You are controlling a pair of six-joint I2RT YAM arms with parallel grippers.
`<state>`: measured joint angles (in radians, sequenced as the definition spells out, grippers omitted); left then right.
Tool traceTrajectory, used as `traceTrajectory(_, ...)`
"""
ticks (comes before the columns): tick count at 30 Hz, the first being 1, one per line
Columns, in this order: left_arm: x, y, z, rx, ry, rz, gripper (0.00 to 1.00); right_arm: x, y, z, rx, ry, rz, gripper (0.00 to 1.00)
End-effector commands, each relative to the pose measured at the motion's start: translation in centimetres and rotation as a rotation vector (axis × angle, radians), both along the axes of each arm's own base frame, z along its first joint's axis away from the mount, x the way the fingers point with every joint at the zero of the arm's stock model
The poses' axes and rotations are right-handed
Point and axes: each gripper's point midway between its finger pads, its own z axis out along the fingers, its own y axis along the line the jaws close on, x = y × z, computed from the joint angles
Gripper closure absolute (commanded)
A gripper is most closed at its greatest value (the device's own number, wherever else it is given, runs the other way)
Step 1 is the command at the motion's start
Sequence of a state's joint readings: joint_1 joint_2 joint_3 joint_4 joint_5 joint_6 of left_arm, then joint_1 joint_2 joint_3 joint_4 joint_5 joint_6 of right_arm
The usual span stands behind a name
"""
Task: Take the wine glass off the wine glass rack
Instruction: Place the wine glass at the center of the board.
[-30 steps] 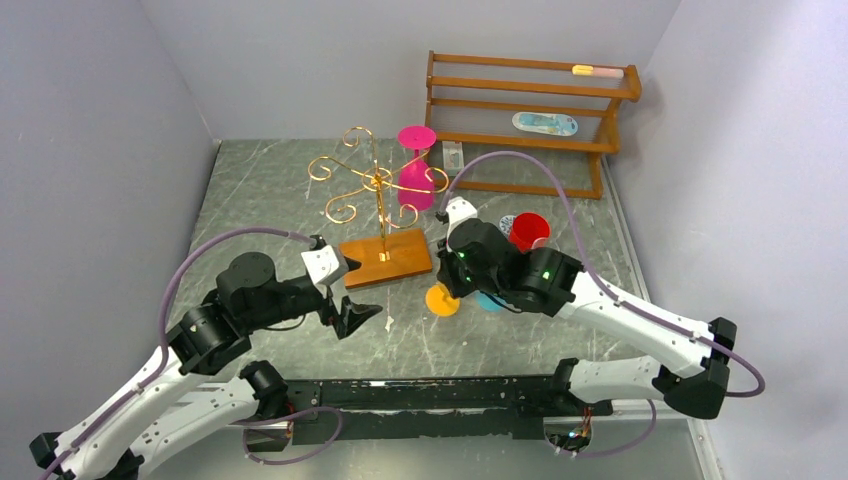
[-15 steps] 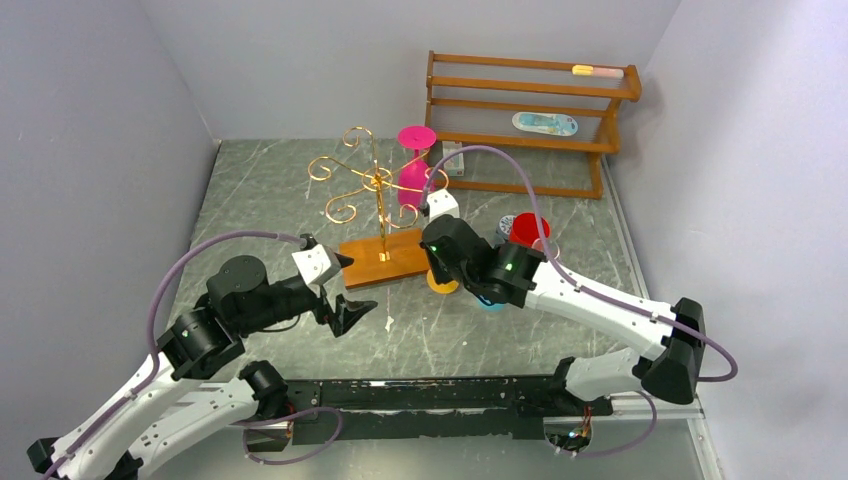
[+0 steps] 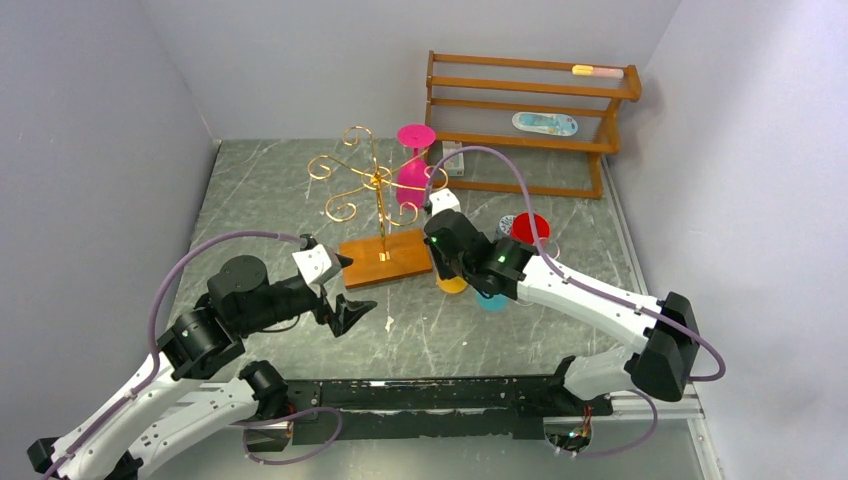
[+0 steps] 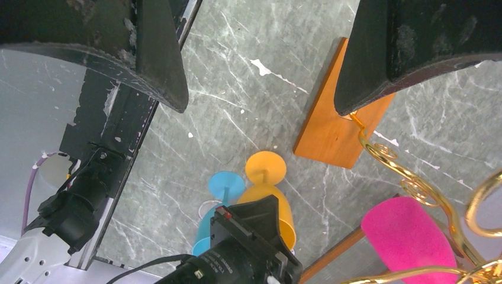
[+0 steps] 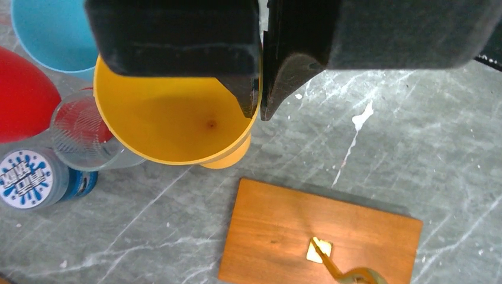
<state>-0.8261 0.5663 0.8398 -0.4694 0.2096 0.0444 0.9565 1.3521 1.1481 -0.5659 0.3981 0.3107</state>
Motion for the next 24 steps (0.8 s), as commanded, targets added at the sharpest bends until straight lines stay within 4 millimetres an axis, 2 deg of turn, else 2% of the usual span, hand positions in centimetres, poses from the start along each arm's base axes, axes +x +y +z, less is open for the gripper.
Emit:
traceTrajectory(1,0.2,0.6,0.8,-0.010,-0.015,0.027,0.03,-0.3,0.0,-1.2,-0.004,0.019,0.021,1.00)
traceTrajectory(15,0.3,0.3,0.7,-0.010,-0.008,0.026,0.03,-3.0,-0.8,-0.2,0.076,0.034,0.108,1.00)
traceTrajectory(21,0.4,0.4,0.9,-0.014,-0.010,0.034,0.03,-4.4,-0.8,-1.6,0.093,0.058,0.176,1.00)
traceTrajectory(24,0.5,0.4,0.9,-0.018,-0.009,0.041,0.03,-4.2,-0.7,-2.3,0.105,0.045,0.166,0.99)
